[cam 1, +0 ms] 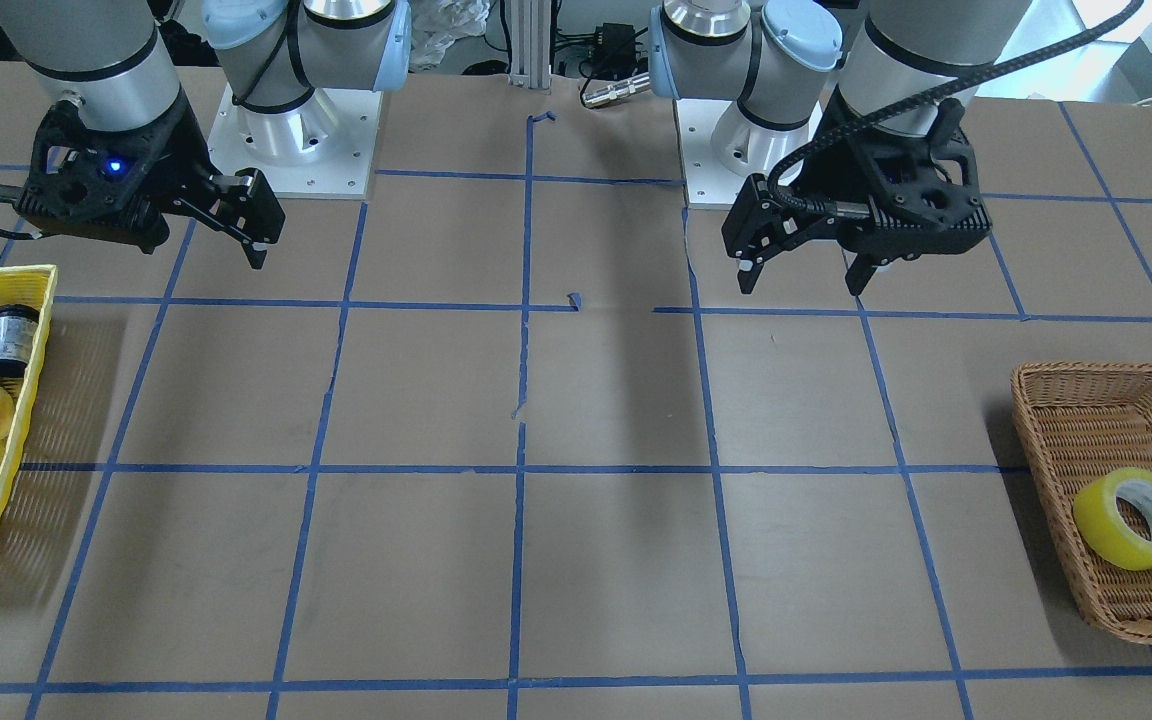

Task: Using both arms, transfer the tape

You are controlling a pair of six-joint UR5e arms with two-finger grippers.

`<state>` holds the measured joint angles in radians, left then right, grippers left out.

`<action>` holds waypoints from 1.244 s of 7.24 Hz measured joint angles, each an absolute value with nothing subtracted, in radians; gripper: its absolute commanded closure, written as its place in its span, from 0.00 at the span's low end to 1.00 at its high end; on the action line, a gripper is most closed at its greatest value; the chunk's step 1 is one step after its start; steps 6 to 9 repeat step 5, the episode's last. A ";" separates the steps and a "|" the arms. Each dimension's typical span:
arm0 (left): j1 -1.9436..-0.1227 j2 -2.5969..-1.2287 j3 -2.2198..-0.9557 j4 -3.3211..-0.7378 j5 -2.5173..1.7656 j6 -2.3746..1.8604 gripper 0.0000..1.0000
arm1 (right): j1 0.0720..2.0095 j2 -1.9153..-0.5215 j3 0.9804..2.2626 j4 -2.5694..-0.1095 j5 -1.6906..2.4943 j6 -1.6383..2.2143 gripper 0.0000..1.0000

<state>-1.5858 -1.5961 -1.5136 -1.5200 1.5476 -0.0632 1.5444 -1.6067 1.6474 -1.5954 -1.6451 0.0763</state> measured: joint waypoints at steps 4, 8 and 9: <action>-1.583 -1.551 -1.536 -1.557 1.580 -0.067 0.00 | 1.543 -1.606 1.646 -1.597 -1.648 0.077 0.00; -1.584 -1.550 -1.536 -1.556 1.581 -0.067 0.00 | 1.542 -1.606 1.646 -1.597 -1.654 0.077 0.00; -1.584 -1.550 -1.536 -1.556 1.581 -0.067 0.00 | 1.542 -1.606 1.646 -1.597 -1.654 0.077 0.00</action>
